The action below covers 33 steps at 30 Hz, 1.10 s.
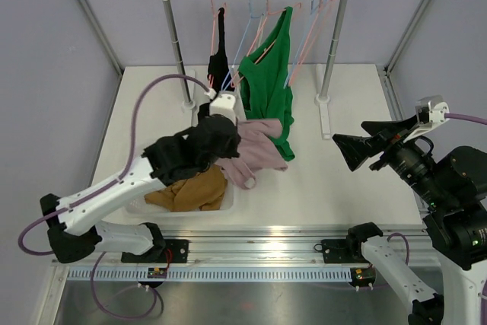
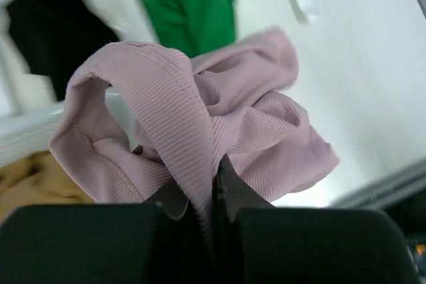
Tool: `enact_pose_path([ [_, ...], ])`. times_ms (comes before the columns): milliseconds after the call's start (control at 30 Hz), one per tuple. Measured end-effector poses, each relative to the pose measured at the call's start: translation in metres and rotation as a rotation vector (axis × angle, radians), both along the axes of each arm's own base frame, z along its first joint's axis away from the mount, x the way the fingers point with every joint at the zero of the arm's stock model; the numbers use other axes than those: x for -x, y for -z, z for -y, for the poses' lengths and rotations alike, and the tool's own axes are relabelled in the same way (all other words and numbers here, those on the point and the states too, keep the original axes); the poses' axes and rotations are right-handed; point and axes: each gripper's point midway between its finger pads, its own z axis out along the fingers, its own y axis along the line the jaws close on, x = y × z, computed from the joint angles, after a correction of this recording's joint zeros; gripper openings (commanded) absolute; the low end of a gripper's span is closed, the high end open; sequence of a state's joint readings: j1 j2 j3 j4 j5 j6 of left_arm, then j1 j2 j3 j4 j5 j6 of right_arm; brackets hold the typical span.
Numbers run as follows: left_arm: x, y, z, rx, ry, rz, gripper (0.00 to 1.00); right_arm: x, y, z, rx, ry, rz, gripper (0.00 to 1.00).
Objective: Remove the tank top from the hanger
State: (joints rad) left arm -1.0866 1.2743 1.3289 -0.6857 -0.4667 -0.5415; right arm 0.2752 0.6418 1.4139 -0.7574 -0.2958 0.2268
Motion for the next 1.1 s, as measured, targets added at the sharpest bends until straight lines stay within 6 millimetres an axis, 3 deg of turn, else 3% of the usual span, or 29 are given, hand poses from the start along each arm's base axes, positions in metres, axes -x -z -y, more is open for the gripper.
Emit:
enact_pose_path([
  [100,-0.016,-0.029,-0.051,0.016,-0.126,0.057,0.0,0.0,0.0,0.0,0.003,0.002,0.001,1.0],
  [167,-0.02,-0.038,-0.077,0.014,-0.183,0.072,0.0,-0.001,0.0,0.0,0.003,0.003,0.0,1.0],
  [267,-0.025,-0.041,-0.116,0.007,-0.277,0.078,0.0,-0.002,0.001,0.0,0.004,0.004,-0.003,1.0],
  [333,-0.027,-0.031,-0.14,-0.007,-0.342,0.066,0.0,-0.003,0.001,0.0,0.003,0.004,-0.003,1.0],
  [433,-0.026,0.007,-0.171,-0.041,-0.439,0.003,0.0,-0.008,0.001,-0.001,0.004,0.005,-0.011,0.99],
  [533,-0.019,0.069,-0.194,-0.104,-0.529,-0.115,0.0,-0.019,0.003,-0.005,0.0,0.005,-0.031,0.99],
  [700,0.001,0.166,-0.203,-0.18,-0.58,-0.331,0.0,-0.046,0.006,-0.017,-0.017,-0.013,-0.077,0.99],
  [833,0.004,0.203,-0.199,-0.18,-0.609,-0.424,0.0,-0.076,0.011,-0.036,-0.031,-0.069,-0.155,0.99],
  [867,0.002,0.205,-0.197,-0.169,-0.615,-0.427,0.05,-0.084,0.013,-0.041,-0.034,-0.083,-0.176,0.99],
  [900,0.0,0.204,-0.196,-0.155,-0.62,-0.423,0.24,-0.094,0.015,-0.047,-0.039,-0.095,-0.202,0.99],
  [967,-0.001,0.198,-0.194,-0.12,-0.623,-0.406,0.44,-0.112,0.019,-0.056,-0.044,-0.11,-0.239,1.0],
  [1000,-0.002,0.191,-0.193,-0.094,-0.623,-0.389,0.69,-0.119,0.021,-0.059,-0.045,-0.112,-0.255,1.0],
  [1100,-0.005,0.158,-0.19,0.006,-0.621,-0.317,0.92,-0.139,0.026,-0.07,-0.054,-0.116,-0.301,0.99],
])
